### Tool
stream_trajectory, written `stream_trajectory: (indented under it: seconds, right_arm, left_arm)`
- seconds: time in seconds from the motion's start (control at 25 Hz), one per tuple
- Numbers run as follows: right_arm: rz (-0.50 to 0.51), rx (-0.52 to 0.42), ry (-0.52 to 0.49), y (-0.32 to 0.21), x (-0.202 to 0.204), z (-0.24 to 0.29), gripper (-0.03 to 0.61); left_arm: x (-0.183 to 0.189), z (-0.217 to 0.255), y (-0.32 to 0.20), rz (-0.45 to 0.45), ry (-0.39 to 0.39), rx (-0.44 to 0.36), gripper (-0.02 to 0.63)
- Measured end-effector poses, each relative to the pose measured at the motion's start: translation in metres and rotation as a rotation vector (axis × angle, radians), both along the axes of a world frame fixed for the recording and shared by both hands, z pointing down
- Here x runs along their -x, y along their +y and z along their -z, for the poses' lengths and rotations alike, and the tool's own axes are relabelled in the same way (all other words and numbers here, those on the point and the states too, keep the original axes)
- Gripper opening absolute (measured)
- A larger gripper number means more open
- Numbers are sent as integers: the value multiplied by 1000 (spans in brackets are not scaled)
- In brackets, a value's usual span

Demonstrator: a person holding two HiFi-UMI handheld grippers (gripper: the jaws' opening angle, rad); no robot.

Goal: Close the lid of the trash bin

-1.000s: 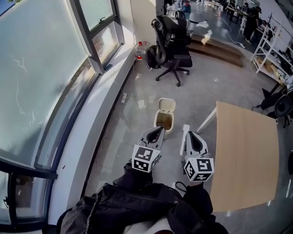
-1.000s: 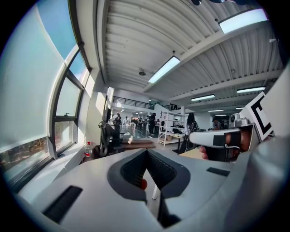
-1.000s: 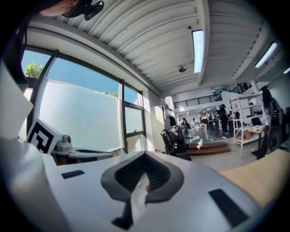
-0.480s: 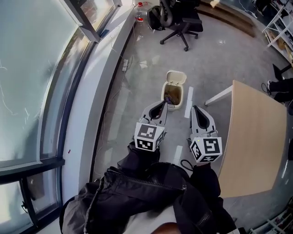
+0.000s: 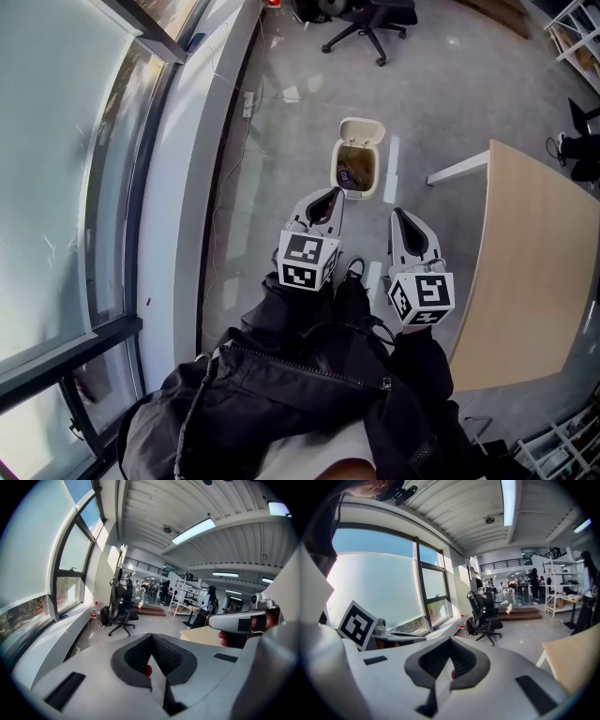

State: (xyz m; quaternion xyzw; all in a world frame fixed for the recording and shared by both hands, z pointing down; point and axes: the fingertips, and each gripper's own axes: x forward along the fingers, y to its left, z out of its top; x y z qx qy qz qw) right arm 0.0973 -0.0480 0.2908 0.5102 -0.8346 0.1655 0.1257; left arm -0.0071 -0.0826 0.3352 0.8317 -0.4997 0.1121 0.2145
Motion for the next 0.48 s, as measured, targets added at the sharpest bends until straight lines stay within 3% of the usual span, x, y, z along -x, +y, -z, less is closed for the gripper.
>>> stream_trajectory:
  seconds: [0.24, 0.48]
  right_arm:
    - [46, 101, -23, -19, -5, -70, 5]
    - [120, 207, -12, -49, 11, -159, 3]
  left_arm:
    - [-11, -76, -9, 46, -50, 135, -5]
    - [4, -170, -10, 82, -76, 288, -5]
